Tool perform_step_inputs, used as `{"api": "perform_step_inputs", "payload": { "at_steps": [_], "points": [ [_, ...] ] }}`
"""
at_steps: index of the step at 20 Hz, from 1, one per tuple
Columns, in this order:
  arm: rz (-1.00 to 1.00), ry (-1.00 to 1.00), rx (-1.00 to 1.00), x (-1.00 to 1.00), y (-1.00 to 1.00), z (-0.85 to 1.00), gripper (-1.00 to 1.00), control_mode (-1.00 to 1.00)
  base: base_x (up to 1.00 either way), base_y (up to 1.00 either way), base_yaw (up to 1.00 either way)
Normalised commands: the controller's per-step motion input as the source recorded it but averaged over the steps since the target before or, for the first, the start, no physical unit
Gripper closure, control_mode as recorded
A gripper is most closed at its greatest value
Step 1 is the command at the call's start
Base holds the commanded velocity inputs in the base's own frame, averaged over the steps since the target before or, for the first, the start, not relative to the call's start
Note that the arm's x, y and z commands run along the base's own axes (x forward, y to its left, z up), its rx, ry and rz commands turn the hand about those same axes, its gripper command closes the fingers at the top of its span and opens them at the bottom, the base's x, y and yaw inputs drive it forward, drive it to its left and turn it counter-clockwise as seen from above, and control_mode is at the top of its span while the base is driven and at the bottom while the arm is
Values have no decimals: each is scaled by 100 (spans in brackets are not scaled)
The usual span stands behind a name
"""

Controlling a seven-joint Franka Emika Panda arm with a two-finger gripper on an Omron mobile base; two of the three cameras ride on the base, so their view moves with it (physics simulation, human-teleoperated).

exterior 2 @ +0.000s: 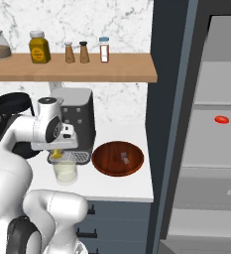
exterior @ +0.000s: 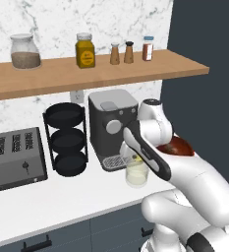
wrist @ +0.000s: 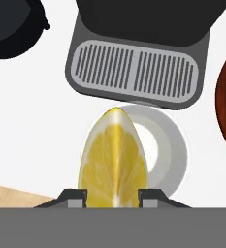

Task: Grab a lemon wedge from the fridge and one ice cube from the ice bowl, and put them in the glass of lemonade.

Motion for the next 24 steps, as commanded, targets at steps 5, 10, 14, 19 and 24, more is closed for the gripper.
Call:
{"api": "perform_step_inputs", "payload": {
  "at_steps": [5, 10, 14, 19, 24],
  "points": [
    [0, -1, -1, 7, -1, -5, 100, -100, 0, 0, 0],
    [0, 0, 0, 8, -1, 0, 100, -100, 0, 0, 0],
    [0, 0, 0, 19, -1, 0, 100, -100, 0, 0, 0],
    [0, 0, 0, 19, -2, -3, 100, -100, 0, 0, 0],
    [1, 0, 0, 1, -12, -8, 100, -100, 0, 0, 0]
  ]
}}
